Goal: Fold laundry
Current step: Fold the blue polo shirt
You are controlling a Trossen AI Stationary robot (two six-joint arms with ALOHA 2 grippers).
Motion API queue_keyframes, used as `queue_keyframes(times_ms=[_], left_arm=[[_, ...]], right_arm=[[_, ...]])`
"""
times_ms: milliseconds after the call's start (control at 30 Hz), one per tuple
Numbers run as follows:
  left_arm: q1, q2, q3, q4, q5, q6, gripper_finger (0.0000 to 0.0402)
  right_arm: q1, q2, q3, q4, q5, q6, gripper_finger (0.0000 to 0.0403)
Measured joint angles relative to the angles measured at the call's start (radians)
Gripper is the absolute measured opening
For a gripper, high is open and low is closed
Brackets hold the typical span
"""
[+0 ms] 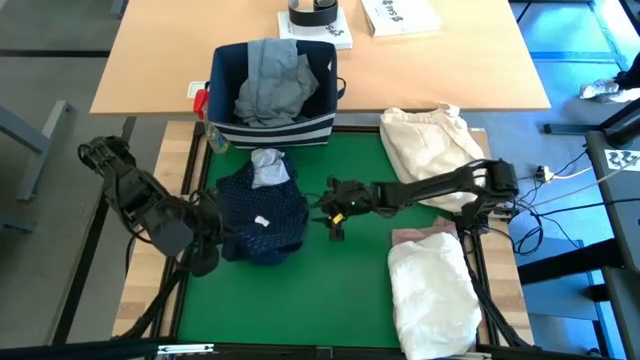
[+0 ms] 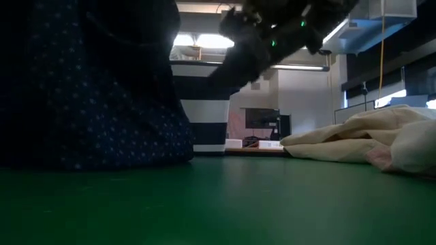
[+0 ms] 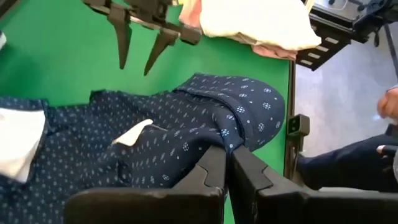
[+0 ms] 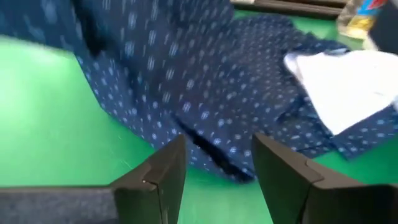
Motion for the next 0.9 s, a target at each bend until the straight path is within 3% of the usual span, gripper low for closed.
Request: queue_keyframes(times_ms=[200, 700, 800, 900], left_arm=[[-0.021, 0.0, 0.0, -0.022, -0.001, -0.035, 0.0], [-0.021, -0.001, 0.0, -0.038, 0.001, -0.03, 0.0], [-0.021, -0.001, 0.0, -0.039, 0.004, -0.027, 0.0], [-0.021, -0.001, 0.0, -0.042, 0.007, -0.026, 0.0]], right_arm=[[0.014, 0.129, 0.006, 0.189, 0.011, -0.096, 0.0182], [0.013, 0.24, 0.068, 0.183, 0.003, -0.152, 0.0181], [0.013, 0.241, 0.068, 0.193, 0.061, -0.155, 0.0155], [0.013, 0.209, 0.068, 0.195, 0.098, -0.156, 0.0087]])
